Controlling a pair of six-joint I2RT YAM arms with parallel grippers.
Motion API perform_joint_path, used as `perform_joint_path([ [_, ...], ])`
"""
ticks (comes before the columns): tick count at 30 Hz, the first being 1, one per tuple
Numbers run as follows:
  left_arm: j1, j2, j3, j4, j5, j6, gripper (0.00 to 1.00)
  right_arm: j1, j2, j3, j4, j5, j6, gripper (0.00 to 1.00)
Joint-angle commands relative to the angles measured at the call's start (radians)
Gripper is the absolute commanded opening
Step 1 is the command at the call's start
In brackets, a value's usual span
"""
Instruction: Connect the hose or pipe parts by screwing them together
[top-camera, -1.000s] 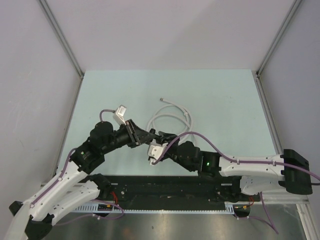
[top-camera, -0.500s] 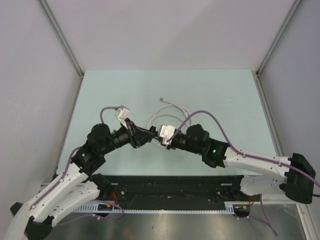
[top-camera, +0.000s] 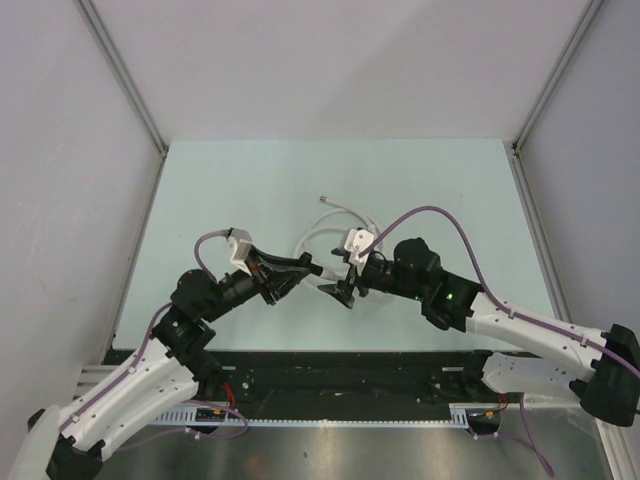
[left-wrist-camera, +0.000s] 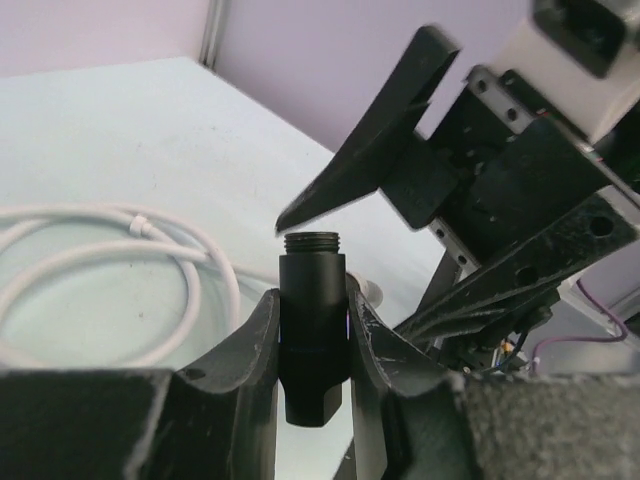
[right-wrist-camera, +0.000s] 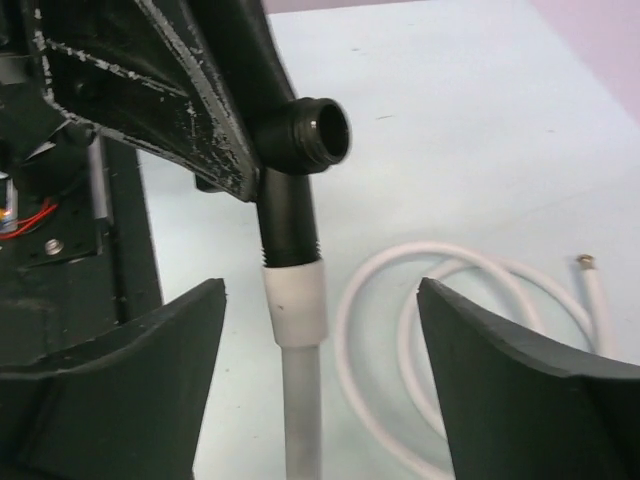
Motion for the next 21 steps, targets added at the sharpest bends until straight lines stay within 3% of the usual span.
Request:
perform_joint_path([
  [1,0.008,-0.005,0.099,-0.072,-0.147,-0.186,0.0,0.009,-0.052,0.021,-0.019,0.184,-0.014,0.85],
  [3,0.008,0.024,0.142,-0.16,-0.165,-0.286,0.0,0.035,-0.059,0.021,-0.023,0.236,-0.066,0.87],
  [7,0.008,0.073,0.225,-0.318,-0.14,-0.436,0.0,0.162,-0.046,0.021,-0.014,0.501,-0.218,0.85],
  [13,0.008,0.124,0.29,-0.407,-0.074,-0.628,0.0,0.351,0.036,0.021,0.068,0.775,-0.429,0.76],
  [15,0.008,0.124,0.297,-0.421,-0.066,-0.661,0.01,0.376,0.072,0.021,0.096,0.813,-0.451,0.67],
  [19,0.008,0.106,0.307,-0.438,-0.064,-0.707,0.0,0.388,0.116,0.022,0.151,0.858,-0.463,0.31],
  [20,0.008,0.104,0.308,-0.438,-0.057,-0.707,0.0,0.387,0.119,0.022,0.156,0.856,-0.448,0.14],
  [21,0.008,0.105,0.311,-0.438,-0.048,-0.704,0.0,0.385,0.121,0.027,0.15,0.844,-0.433,0.05],
])
